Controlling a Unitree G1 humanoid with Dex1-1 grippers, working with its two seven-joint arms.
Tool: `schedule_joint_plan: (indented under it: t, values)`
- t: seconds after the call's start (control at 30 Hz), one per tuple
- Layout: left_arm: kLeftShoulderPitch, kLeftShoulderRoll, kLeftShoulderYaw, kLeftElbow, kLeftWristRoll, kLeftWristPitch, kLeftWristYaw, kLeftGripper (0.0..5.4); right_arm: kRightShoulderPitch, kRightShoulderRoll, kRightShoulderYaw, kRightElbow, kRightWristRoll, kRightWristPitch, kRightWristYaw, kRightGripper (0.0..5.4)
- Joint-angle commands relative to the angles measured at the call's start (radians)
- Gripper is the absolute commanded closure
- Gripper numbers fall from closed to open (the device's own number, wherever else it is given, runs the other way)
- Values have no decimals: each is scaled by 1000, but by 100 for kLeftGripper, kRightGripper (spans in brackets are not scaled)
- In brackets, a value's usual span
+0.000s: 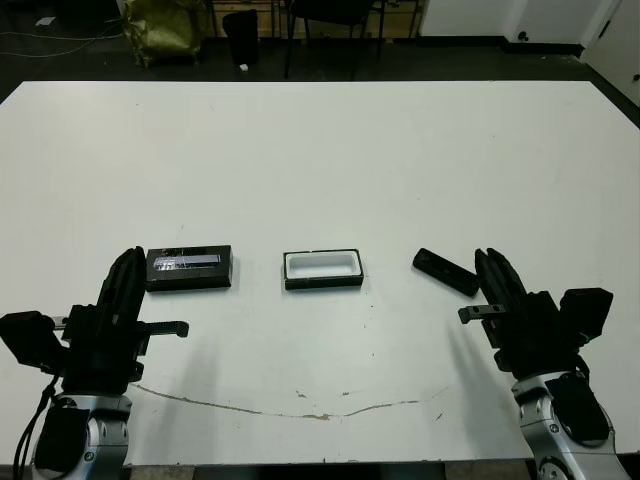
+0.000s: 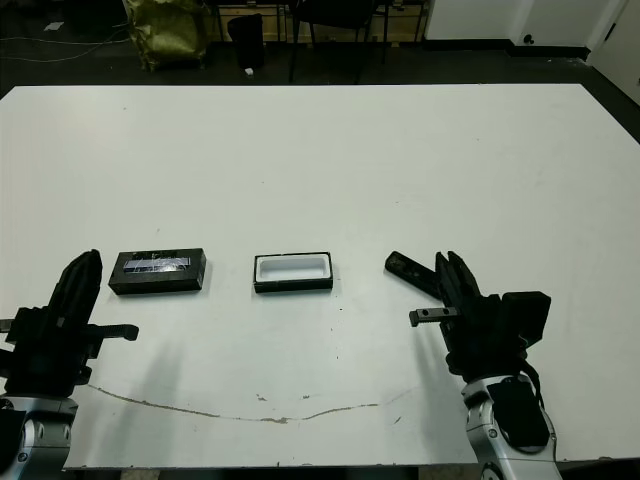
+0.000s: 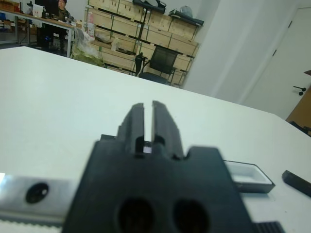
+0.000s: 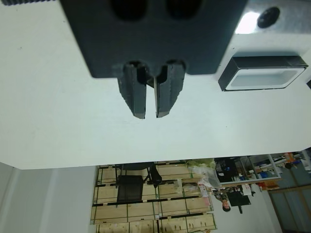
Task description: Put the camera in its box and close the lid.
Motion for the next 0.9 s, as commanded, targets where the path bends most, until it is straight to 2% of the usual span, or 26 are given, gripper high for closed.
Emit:
schedule_joint_plan:
  t: [0.03, 0.17, 0.23, 0.37, 0.43, 0.47, 0.53, 0.63, 0.73, 0.9]
  values:
    - [35, -2, -6, -5, 10, 8, 7, 535, 23, -12, 3, -1, -2, 12, 4, 540]
    - [18, 1, -5, -1, 4, 26, 14, 535, 4, -9, 4, 3, 15, 53, -2, 540]
    - [4, 6, -6, 7, 4, 35, 15, 535, -11, -11, 5, 35, 27, 23, 24, 540]
    - [-4, 7, -7, 17, 12, 27, 9, 535, -23, -28, 11, 2, 11, 84, 6, 540]
    - [1, 4, -6, 16, 8, 28, 12, 535, -35, -55, -6, 19, 21, 40, 50, 540]
    - [3, 3, -6, 16, 10, 26, 13, 535, -49, -75, -21, 55, 21, -19, 87, 540]
    - [7, 2, -3, 21, 6, 17, 6, 535, -81, -111, -56, 77, 39, -42, 126, 540]
    - [13, 3, -5, 11, 7, 26, 12, 535, -147, -186, -116, 95, 116, -3, 195, 540]
    - [16, 4, -8, 9, 9, 18, 5, 535, -240, -301, -163, 149, 176, 66, 277, 540]
    - [22, 5, -12, 2, 12, 20, 7, 540, -390, -473, -147, 261, 147, 140, 379, 462]
